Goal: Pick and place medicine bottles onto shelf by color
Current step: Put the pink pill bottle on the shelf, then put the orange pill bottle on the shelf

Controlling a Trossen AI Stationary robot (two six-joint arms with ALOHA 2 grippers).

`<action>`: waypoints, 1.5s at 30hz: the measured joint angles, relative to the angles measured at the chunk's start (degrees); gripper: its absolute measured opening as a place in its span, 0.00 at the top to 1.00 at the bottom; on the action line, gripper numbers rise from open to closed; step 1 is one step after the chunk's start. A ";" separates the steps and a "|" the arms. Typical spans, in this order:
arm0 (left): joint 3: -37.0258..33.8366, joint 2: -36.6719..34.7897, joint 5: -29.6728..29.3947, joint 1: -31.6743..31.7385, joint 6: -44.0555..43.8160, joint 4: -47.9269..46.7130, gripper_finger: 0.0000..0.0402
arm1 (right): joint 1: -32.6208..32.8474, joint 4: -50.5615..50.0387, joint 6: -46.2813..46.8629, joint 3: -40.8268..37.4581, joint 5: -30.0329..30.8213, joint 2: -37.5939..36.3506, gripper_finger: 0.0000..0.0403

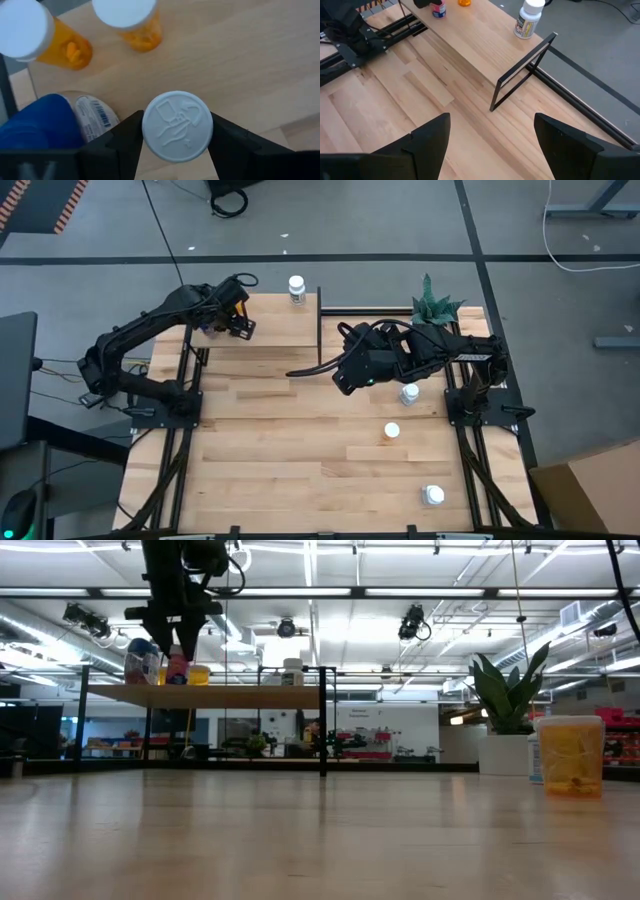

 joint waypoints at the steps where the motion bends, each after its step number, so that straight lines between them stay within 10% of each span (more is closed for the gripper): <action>1: 0.00 0.02 0.34 -0.03 -0.11 0.07 0.47 | 0.00 0.01 0.00 0.00 0.00 -0.01 0.26; 28: 0.67 0.00 -0.22 0.24 0.07 3.30 0.37 | 0.02 0.00 1.24 0.00 0.00 -0.02 0.26; 45: 21.89 -0.14 8.73 -6.59 4.88 4.97 0.35 | 0.08 -1.44 7.43 0.00 -3.85 -0.02 0.26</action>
